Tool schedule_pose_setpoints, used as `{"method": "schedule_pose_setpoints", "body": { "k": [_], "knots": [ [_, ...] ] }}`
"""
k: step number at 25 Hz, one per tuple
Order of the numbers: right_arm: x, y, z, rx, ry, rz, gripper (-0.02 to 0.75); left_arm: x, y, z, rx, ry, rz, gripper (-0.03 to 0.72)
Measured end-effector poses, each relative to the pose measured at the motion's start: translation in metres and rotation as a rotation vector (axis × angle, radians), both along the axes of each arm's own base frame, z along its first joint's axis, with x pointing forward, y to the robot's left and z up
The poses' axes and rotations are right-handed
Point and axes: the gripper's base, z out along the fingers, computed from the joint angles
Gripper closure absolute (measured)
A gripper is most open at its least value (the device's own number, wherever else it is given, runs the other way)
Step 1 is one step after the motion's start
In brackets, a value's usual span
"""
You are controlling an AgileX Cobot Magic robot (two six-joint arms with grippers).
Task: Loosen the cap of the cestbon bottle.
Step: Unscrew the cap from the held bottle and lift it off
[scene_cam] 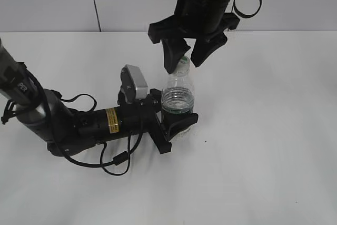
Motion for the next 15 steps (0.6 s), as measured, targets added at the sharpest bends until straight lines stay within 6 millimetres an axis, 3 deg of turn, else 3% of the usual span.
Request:
{"method": "schedule_pose_setpoints", "body": {
  "k": [15],
  "knots": [
    [0.0006,0.0004,-0.0023,-0.003,0.004,0.000,0.287,0.0000,0.0000,0.0000,0.000,0.000,0.000,0.288]
  ]
}}
